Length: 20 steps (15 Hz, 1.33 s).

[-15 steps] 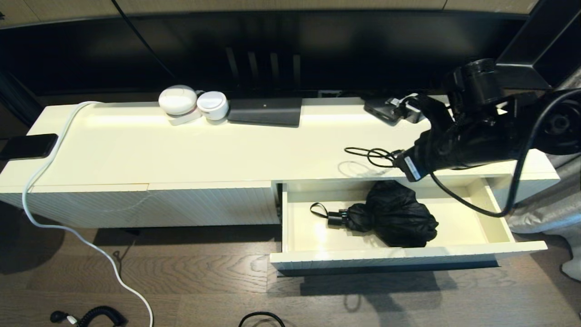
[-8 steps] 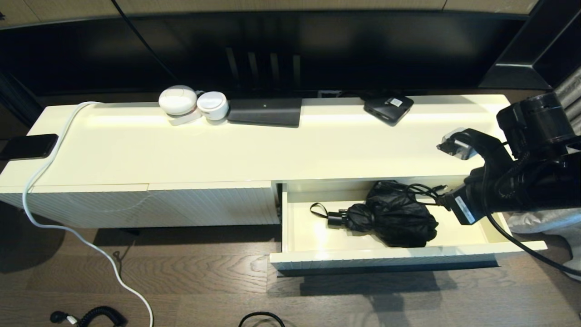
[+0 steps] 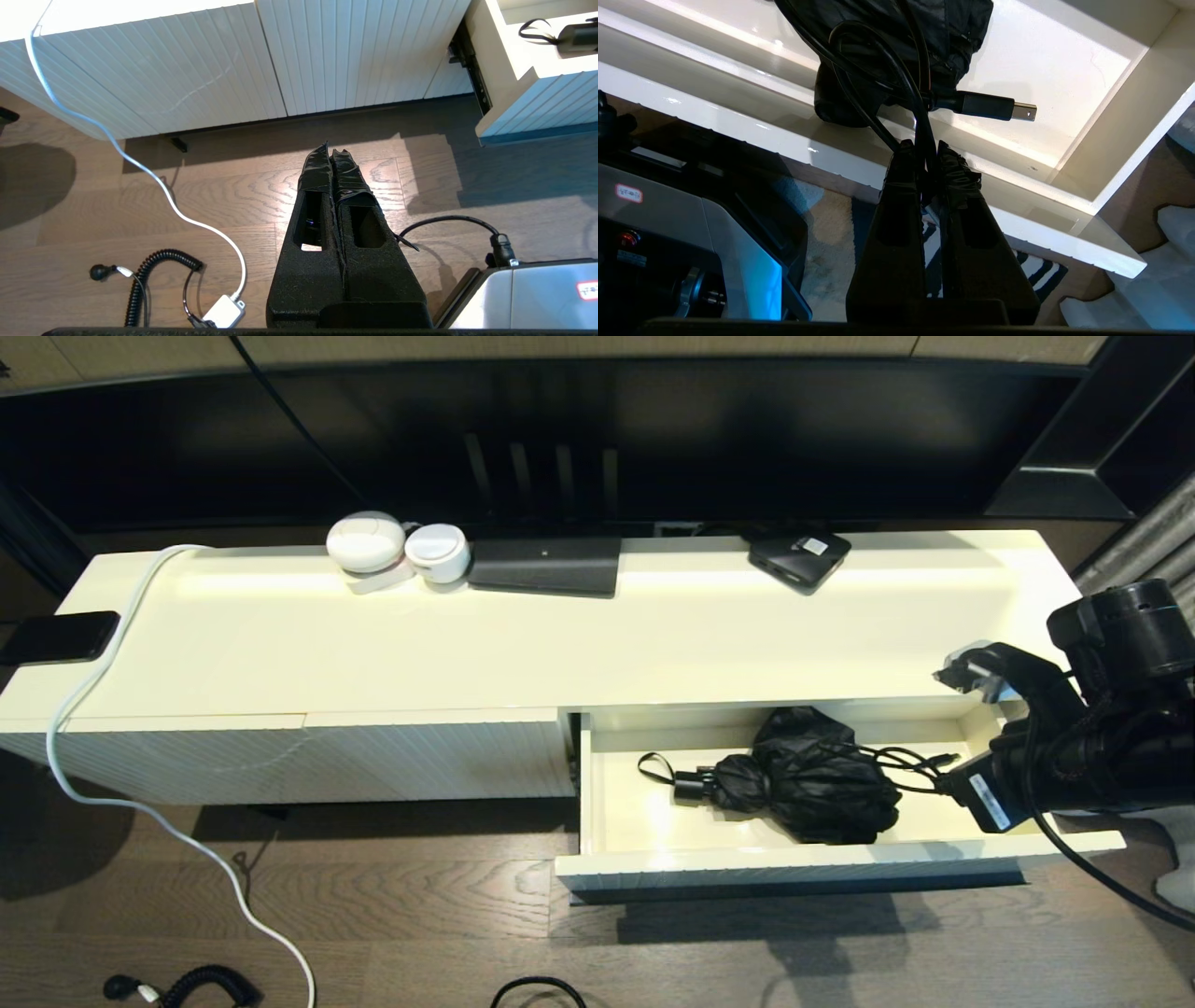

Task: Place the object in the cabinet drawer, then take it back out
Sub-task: Put the data cable in the drawer

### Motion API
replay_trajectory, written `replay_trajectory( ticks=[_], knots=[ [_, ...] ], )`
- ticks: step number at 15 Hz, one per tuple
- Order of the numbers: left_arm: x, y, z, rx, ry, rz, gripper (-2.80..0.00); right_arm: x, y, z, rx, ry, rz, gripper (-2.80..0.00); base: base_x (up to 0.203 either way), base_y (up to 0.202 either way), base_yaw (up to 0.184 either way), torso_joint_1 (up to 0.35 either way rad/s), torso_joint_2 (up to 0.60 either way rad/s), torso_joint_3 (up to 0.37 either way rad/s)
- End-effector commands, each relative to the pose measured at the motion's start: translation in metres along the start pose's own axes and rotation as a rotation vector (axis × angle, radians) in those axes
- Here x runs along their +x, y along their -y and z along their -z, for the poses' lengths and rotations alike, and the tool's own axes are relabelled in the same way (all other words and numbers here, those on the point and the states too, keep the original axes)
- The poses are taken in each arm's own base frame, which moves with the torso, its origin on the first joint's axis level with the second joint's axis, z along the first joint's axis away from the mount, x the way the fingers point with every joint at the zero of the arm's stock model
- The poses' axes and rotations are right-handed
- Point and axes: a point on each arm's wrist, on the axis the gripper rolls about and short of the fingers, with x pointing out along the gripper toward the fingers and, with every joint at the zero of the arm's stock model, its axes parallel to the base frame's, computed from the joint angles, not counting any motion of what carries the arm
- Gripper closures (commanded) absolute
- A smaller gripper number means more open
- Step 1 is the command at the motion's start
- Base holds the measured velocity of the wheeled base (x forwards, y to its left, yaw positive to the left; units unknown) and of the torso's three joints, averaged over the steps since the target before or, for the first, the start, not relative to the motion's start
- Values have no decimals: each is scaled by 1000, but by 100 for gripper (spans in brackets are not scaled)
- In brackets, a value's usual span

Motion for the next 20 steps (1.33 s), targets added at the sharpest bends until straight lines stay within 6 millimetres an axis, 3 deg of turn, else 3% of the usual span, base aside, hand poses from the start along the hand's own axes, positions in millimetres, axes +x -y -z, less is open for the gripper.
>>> replay_trajectory(
  ticks=[1, 9, 20],
  knots=[
    [0, 0, 0, 1, 0, 1, 0, 13, 0, 3, -1, -42, -7, 0, 0, 0, 0, 0, 0, 0],
    [0, 0, 0, 1, 0, -1, 0, 45, 4, 4, 16, -85, -3, 0, 0, 0, 0, 0, 0, 0],
    [0, 0, 0, 1, 1, 1, 0, 92, 16, -11, 41, -87, 14, 0, 0, 0, 0, 0, 0, 0]
  ],
)
